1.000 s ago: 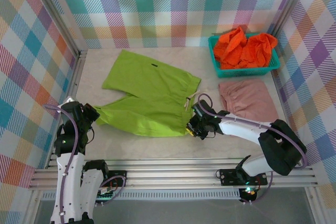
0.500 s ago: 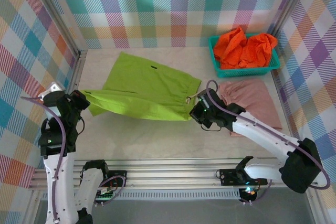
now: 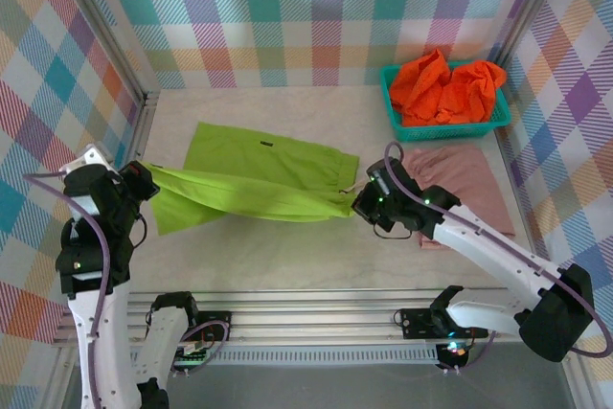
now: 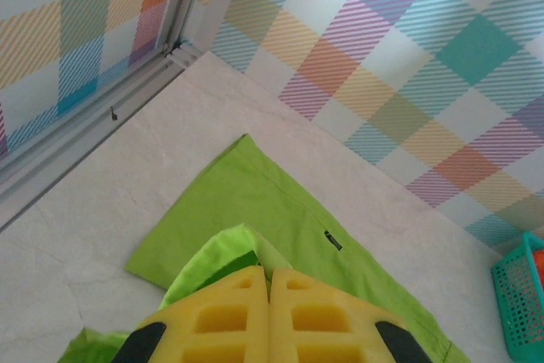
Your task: Fold and stack the shorts
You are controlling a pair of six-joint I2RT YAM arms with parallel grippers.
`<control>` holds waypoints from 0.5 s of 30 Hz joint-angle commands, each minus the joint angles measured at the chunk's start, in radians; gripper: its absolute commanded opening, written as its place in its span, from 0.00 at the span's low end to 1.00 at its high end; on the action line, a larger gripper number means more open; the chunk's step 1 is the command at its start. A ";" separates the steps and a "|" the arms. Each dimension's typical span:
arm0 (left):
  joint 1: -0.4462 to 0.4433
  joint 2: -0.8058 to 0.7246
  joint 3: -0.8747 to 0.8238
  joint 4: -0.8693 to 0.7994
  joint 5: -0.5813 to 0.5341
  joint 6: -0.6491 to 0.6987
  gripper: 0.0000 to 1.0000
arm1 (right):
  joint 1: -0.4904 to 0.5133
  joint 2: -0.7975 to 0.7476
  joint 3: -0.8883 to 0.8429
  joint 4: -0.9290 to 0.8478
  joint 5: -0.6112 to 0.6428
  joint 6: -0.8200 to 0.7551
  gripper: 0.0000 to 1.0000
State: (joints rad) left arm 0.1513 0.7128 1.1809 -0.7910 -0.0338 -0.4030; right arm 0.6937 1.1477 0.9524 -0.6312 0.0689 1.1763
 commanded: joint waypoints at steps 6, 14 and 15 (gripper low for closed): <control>-0.001 0.192 0.011 0.146 -0.015 -0.025 0.00 | -0.109 0.147 0.162 -0.023 -0.026 -0.123 0.00; -0.001 0.427 0.059 0.258 0.006 -0.040 0.00 | -0.194 0.343 0.312 0.007 -0.077 -0.184 0.00; -0.002 0.461 0.071 0.269 0.011 -0.043 0.00 | -0.206 0.369 0.326 0.014 -0.086 -0.186 0.00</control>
State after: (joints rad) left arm 0.1513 1.1278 1.2068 -0.6117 -0.0341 -0.4305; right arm 0.5137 1.4773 1.2350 -0.6262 0.0051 1.0313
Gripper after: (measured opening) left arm 0.048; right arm 0.071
